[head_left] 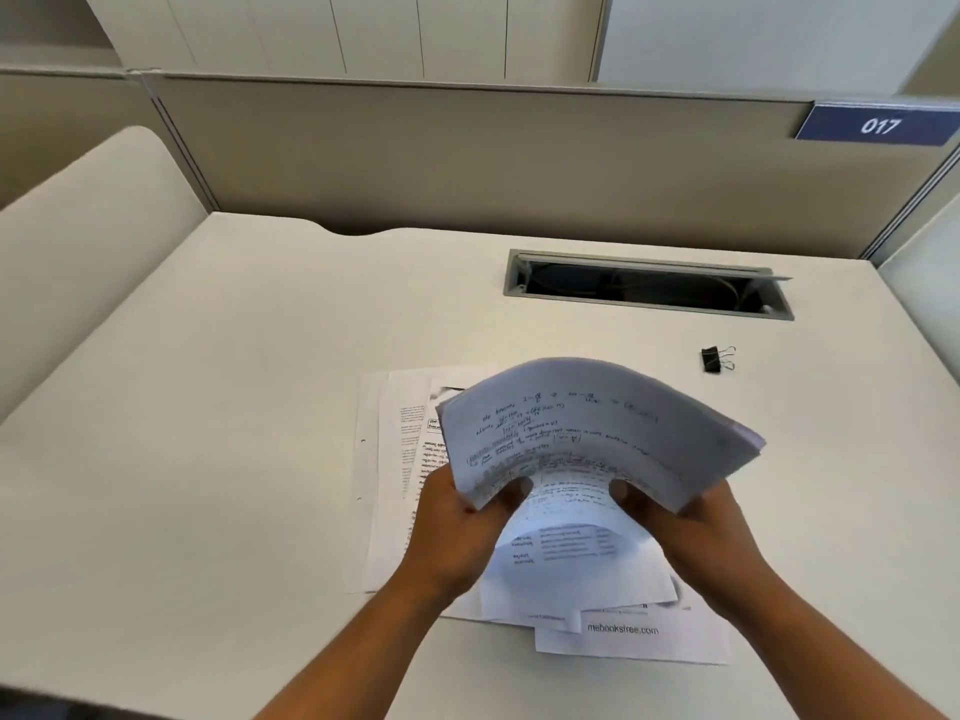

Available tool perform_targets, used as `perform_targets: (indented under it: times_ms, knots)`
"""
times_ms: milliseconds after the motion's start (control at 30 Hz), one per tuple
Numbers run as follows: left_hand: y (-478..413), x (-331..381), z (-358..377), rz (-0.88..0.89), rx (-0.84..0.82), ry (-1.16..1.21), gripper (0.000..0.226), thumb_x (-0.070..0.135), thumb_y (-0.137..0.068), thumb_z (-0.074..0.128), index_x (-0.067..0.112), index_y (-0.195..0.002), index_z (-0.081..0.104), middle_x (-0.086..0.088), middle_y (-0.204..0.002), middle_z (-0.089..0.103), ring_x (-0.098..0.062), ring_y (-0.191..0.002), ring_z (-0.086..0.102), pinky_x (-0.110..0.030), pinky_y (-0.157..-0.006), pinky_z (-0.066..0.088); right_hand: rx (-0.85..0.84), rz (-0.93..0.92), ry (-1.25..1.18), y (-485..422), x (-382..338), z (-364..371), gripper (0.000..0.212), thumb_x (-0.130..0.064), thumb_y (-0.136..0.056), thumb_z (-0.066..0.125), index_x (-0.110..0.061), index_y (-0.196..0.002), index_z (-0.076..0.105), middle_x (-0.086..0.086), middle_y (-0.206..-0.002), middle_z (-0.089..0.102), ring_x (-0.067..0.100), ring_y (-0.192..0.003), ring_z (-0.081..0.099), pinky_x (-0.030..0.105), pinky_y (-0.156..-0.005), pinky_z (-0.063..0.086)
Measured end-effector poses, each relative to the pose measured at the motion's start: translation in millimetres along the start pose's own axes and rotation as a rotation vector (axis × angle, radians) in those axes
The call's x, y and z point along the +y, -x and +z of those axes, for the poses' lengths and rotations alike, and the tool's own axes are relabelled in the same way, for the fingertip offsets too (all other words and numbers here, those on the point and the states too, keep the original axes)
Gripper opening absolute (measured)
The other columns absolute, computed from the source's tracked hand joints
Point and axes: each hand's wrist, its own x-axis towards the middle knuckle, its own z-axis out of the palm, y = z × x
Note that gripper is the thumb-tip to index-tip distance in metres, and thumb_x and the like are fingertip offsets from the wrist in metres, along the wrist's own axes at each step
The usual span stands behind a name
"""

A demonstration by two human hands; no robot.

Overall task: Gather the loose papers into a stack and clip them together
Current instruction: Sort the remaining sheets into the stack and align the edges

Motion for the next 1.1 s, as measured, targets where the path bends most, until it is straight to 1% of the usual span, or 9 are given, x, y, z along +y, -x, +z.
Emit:
perform_targets:
  times_ms: [200, 333, 533, 633, 767, 867, 933, 1000, 1100]
  knots:
    - [0.2, -8.7, 0.0, -0.059, 0.012, 0.017, 0.021, 0.017, -0.096, 0.066, 0.028, -0.111, 0.072, 0.006, -0.106, 0.078, -0.015, -0.100, 0.073, -0.037, -0.084, 0.063, -0.021, 0.051, 0.065, 3.5, 20.7, -3.3, 0.026, -0.022, -0.087, 0.069, -0.043, -0.103, 0.066, -0.015, -0.103, 0.073, 0.006, -0.097, 0.067, 0.036, -0.085, 0.056]
    - [-6.0, 2.1, -11.8, -0.094, 0.039, 0.123, 0.017, 0.013, -0.092, 0.068, 0.022, -0.105, 0.075, 0.006, -0.098, 0.081, -0.014, -0.091, 0.077, -0.026, -0.071, 0.061, 0.003, 0.104, 0.109, 1.0, 26.6, -10.3, 0.016, -0.031, -0.090, 0.060, -0.025, -0.096, 0.073, -0.011, -0.094, 0.078, 0.008, -0.089, 0.071, 0.042, -0.087, 0.057]
    - [-3.8, 9.8, -21.1, -0.271, -0.041, 0.275, 0.032, 0.025, -0.085, 0.073, 0.014, -0.115, 0.070, -0.010, -0.103, 0.080, -0.032, -0.092, 0.078, -0.053, -0.082, 0.062, 0.090, 0.221, -0.107, -2.3, 24.2, -3.9, 0.016, -0.014, -0.095, 0.060, -0.009, -0.094, 0.075, 0.011, -0.089, 0.079, 0.032, -0.081, 0.073, 0.047, -0.077, 0.058]
    - [4.2, 3.9, -23.1, -0.306, -0.056, 0.250, 0.031, 0.022, -0.089, 0.070, 0.014, -0.119, 0.069, -0.009, -0.104, 0.080, -0.030, -0.093, 0.078, -0.049, -0.080, 0.063, 0.036, 0.263, -0.186, -0.1, 21.5, -1.4, 0.019, -0.017, -0.095, 0.059, -0.008, -0.100, 0.074, 0.014, -0.097, 0.078, 0.034, -0.088, 0.074, 0.051, -0.083, 0.058]
    - [12.3, -3.4, -38.7, -0.318, 0.033, 0.235, 0.024, 0.018, -0.092, 0.068, 0.011, -0.116, 0.070, -0.011, -0.098, 0.081, -0.032, -0.086, 0.079, -0.046, -0.072, 0.064, -0.057, 0.361, -0.170, 0.5, 23.5, -9.1, 0.027, -0.026, -0.101, 0.050, -0.014, -0.110, 0.072, 0.009, -0.102, 0.078, 0.027, -0.092, 0.074, 0.040, -0.080, 0.057]
    - [17.6, -9.9, -59.3, -0.337, 0.112, 0.261, 0.028, 0.018, -0.090, 0.069, 0.007, -0.116, 0.069, -0.016, -0.099, 0.080, -0.037, -0.086, 0.078, -0.053, -0.076, 0.062, 0.079, 0.470, -0.007, -5.5, 41.4, -28.5, 0.024, -0.030, -0.098, 0.056, -0.013, -0.109, 0.070, 0.011, -0.094, 0.075, 0.026, -0.084, 0.073, 0.036, -0.075, 0.057]
    - [21.4, -16.4, -72.1, -0.337, 0.144, 0.274, 0.035, 0.024, -0.085, 0.073, 0.007, -0.114, 0.070, -0.017, -0.100, 0.080, -0.039, -0.087, 0.077, -0.054, -0.078, 0.061, 0.151, 0.536, 0.225, -7.9, 61.3, -44.1, 0.025, -0.032, -0.093, 0.063, -0.011, -0.106, 0.069, 0.007, -0.093, 0.074, 0.025, -0.085, 0.072, 0.043, -0.081, 0.059]
    - [25.4, -20.6, -83.0, -0.331, 0.154, 0.288, 0.058, 0.043, -0.067, 0.086, 0.007, -0.111, 0.072, -0.017, -0.101, 0.079, -0.040, -0.090, 0.077, -0.056, -0.079, 0.060, 0.166, 0.600, 0.493, -6.5, 75.6, -52.4, 0.032, -0.040, -0.088, 0.066, -0.015, -0.108, 0.067, 0.002, -0.100, 0.072, 0.023, -0.090, 0.070, 0.044, -0.086, 0.056]
    - [27.5, -21.6, -90.0, -0.336, 0.146, 0.294, 0.095, 0.060, -0.032, 0.095, 0.008, -0.109, 0.074, -0.016, -0.102, 0.080, -0.040, -0.091, 0.077, -0.058, -0.077, 0.060, 0.117, 0.673, 0.726, -0.3, 77.9, -46.7, 0.044, -0.049, -0.085, 0.065, -0.019, -0.117, 0.061, 0.001, -0.113, 0.069, 0.023, -0.102, 0.063, 0.034, -0.084, 0.049]
